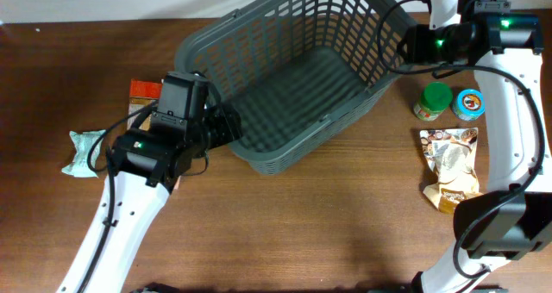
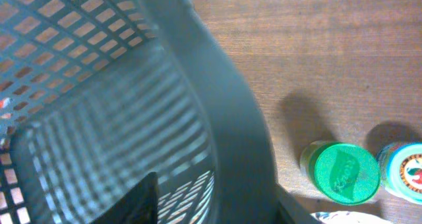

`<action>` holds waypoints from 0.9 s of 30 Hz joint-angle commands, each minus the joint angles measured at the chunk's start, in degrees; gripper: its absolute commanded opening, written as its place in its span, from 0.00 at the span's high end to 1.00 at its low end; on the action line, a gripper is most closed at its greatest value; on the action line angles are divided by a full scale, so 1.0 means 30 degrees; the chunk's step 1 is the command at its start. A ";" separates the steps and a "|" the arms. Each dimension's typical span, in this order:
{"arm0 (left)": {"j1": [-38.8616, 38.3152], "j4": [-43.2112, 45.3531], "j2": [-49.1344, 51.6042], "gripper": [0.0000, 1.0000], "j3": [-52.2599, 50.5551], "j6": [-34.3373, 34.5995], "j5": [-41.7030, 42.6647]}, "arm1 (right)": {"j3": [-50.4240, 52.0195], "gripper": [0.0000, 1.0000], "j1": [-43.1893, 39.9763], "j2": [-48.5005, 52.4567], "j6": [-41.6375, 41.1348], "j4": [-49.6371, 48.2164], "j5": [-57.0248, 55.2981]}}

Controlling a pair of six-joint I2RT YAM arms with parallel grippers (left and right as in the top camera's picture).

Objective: Pack container

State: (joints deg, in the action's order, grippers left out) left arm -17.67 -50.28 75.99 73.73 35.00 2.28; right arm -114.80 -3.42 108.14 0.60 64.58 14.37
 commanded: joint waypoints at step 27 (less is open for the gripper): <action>0.2492 0.0546 0.4233 0.45 0.3745 -0.5603 -0.0430 | -0.0255 0.64 0.0138 -0.3322 -0.0073 0.3198 -0.0022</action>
State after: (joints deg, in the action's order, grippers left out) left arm -10.41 -48.60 86.15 83.46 20.97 1.85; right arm -115.02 -3.44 101.45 -0.36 73.58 13.32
